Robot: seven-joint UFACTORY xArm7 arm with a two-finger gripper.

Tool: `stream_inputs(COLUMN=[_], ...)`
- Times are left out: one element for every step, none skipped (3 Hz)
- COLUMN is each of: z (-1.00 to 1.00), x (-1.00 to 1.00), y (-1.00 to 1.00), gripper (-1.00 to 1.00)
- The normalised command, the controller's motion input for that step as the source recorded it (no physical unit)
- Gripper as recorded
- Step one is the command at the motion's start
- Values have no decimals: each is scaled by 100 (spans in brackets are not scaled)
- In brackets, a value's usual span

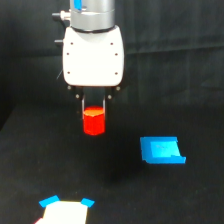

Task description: Pick up the red object from the table

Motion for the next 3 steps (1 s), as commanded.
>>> stream_inputs(z=[-26,48,20], x=[7,-42,-37], y=[-3,-14,14], gripper=[-100,-99,-100])
